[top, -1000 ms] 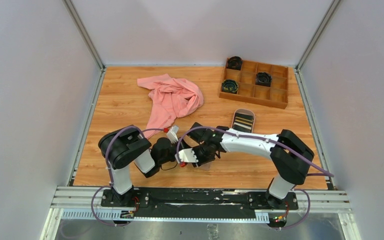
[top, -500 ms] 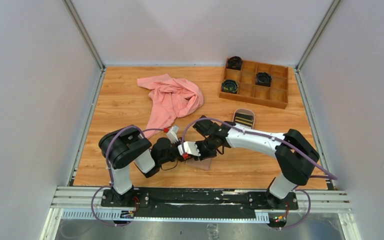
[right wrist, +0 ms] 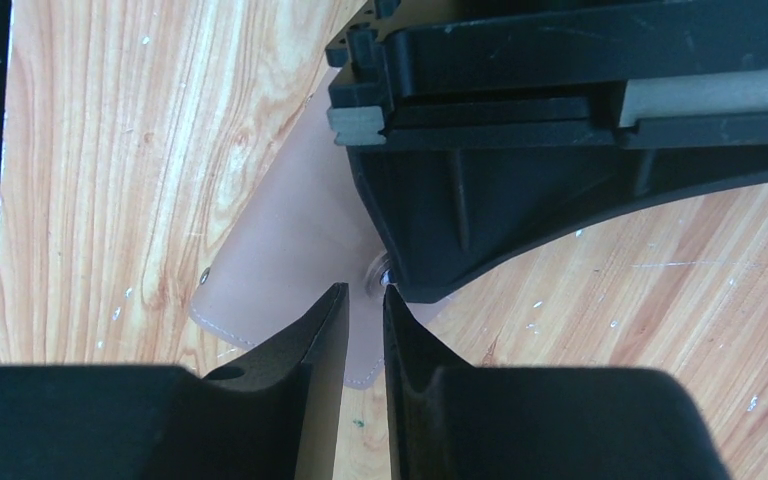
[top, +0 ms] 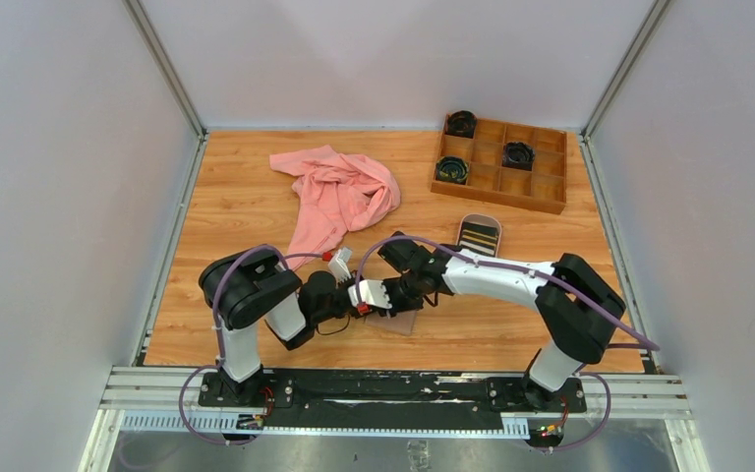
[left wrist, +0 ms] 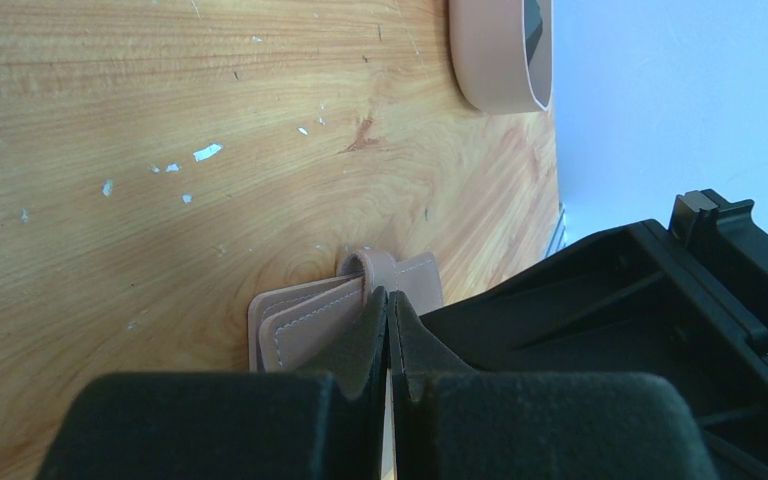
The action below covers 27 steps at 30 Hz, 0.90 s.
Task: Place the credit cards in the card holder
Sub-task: Close the card holder at the center of the board.
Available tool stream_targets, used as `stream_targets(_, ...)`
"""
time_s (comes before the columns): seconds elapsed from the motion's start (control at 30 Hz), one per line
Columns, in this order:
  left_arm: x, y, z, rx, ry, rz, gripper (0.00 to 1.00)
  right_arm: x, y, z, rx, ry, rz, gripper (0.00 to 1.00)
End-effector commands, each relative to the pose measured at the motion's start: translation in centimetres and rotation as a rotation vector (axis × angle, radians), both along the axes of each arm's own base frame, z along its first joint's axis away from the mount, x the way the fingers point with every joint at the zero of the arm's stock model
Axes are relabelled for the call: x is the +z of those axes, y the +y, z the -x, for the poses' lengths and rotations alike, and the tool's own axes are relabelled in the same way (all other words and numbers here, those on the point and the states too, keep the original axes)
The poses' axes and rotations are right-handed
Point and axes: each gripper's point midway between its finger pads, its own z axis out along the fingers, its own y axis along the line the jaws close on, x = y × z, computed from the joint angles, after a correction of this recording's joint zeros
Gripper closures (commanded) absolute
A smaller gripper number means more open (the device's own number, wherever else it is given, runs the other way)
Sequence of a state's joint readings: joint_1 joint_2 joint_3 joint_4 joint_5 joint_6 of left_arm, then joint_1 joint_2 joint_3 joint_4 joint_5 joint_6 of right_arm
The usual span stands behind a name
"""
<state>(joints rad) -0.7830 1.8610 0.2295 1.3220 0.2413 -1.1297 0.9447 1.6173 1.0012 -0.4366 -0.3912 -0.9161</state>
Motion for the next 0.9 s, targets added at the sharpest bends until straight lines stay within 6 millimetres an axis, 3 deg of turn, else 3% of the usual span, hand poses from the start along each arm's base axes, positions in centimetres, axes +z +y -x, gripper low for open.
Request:
stream_targets(0.0, -6.1, 2.3, 3.5, -0.047, 0.157, -0.190, 1.00, -1.2, -0.1, 0.3, -0.012, -0.003, 0.028, 0.77)
stream_targets(0.87, -6.2, 2.5, 4.2, -0.058, 0.171, -0.163, 1.00, -3.4, -0.2, 1.3, 0.007, 0.015, 0.131, 0.86)
